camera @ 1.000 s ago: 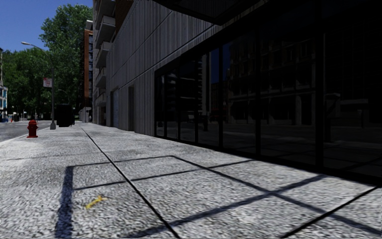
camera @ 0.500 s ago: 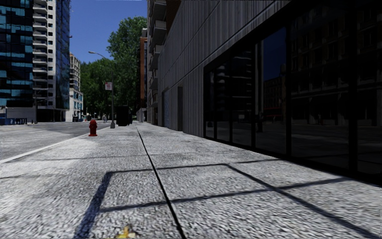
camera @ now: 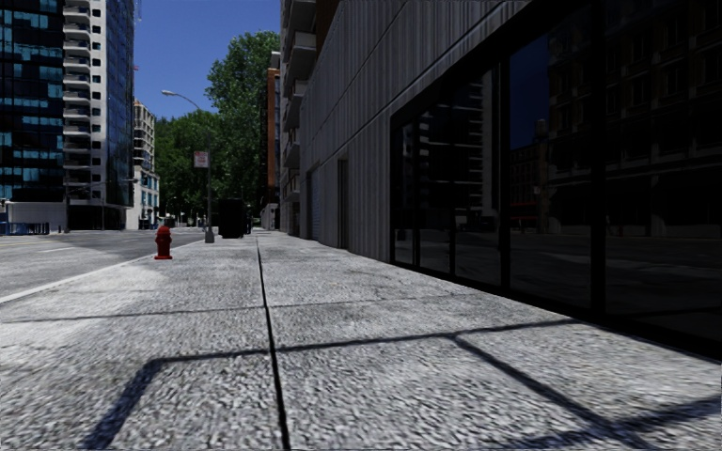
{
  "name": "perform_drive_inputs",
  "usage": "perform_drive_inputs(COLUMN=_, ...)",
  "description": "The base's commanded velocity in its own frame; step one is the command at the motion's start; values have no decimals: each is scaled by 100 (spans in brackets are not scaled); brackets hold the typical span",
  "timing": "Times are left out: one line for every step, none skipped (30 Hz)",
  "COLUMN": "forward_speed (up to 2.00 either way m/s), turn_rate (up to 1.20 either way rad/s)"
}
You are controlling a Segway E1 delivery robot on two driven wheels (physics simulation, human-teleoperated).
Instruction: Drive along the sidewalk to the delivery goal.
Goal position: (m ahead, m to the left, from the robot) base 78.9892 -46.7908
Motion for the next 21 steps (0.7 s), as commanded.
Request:
perform_drive_inputs(forward_speed=153, turn_rate=80)
perform_drive_inputs(forward_speed=153, turn_rate=84)
perform_drive_inputs(forward_speed=153, turn_rate=85)
perform_drive_inputs(forward_speed=153, turn_rate=85)
perform_drive_inputs(forward_speed=153, turn_rate=85)
perform_drive_inputs(forward_speed=153, turn_rate=76)
perform_drive_inputs(forward_speed=153, turn_rate=56)
perform_drive_inputs(forward_speed=153, turn_rate=39)
perform_drive_inputs(forward_speed=153, turn_rate=25)
perform_drive_inputs(forward_speed=153, turn_rate=11)
perform_drive_inputs(forward_speed=153, turn_rate=3)
perform_drive_inputs(forward_speed=153, turn_rate=2)
perform_drive_inputs(forward_speed=153, turn_rate=1)
perform_drive_inputs(forward_speed=153, turn_rate=1)
perform_drive_inputs(forward_speed=153, turn_rate=1)
perform_drive_inputs(forward_speed=153, turn_rate=0)
perform_drive_inputs(forward_speed=153, turn_rate=0)
perform_drive_inputs(forward_speed=153, turn_rate=0)
perform_drive_inputs(forward_speed=153, turn_rate=0)
perform_drive_inputs(forward_speed=153, turn_rate=0)
perform_drive_inputs(forward_speed=153, turn_rate=0)
